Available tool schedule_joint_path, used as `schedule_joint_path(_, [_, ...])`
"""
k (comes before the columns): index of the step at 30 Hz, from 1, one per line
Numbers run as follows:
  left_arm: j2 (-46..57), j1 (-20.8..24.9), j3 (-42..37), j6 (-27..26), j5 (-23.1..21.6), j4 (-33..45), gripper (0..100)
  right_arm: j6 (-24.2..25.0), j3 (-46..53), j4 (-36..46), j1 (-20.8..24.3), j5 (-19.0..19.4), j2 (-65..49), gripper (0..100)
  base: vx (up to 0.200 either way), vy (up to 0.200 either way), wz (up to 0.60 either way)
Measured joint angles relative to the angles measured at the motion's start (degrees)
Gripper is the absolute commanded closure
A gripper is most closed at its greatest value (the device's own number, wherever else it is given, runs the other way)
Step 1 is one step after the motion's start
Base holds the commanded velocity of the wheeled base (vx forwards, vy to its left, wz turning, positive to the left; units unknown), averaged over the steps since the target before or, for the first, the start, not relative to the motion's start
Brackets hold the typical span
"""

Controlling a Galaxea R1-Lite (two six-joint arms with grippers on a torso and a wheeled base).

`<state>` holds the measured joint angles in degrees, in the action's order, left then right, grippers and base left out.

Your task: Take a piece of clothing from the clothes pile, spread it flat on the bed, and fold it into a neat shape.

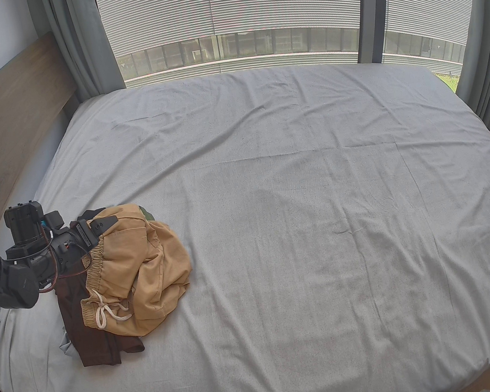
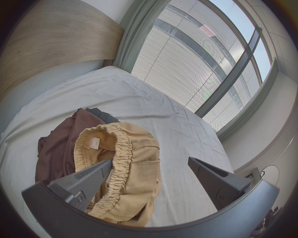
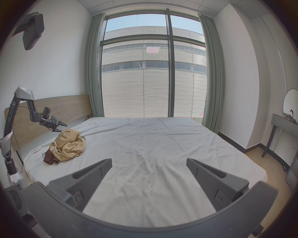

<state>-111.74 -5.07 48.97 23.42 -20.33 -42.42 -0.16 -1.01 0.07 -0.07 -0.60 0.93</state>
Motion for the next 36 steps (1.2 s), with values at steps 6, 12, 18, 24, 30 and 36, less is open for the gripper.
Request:
schedule_joint_path(6, [-2.0, 0.5, 1.4, 0.1, 0.0, -0.8, 0, 0.0, 0.0, 0.0, 0.0, 0.0, 0.0, 0, 0.0, 0.0, 0.0])
schedule_joint_path(12, [-3.6, 1.3, 2.3, 0.4, 0.1, -1.9, 0, 0.0, 0.0, 0.0, 0.0, 0.0, 0.0, 0, 0.0, 0.0, 0.0])
schedule_joint_path(18, [-5.0, 1.4, 2.9, 0.5, 0.8, -4.5, 100, 0.0, 0.0, 0.0, 0.0, 0.0, 0.0, 0, 0.0, 0.0, 0.0])
schedule_joint_path(24, [-5.7, 1.5, 2.5, 0.5, 0.9, -5.0, 100, 0.0, 0.0, 0.0, 0.0, 0.0, 0.0, 0, 0.0, 0.0, 0.0])
schedule_joint_path(30, [-5.9, 2.0, 2.4, 0.5, 0.9, -5.1, 100, 0.0, 0.0, 0.0, 0.0, 0.0, 0.0, 0, 0.0, 0.0, 0.0])
schedule_joint_path(36, [-5.5, 2.7, 2.4, 2.1, 0.6, -5.1, 100, 0.0, 0.0, 0.0, 0.0, 0.0, 0.0, 0, 0.0, 0.0, 0.0])
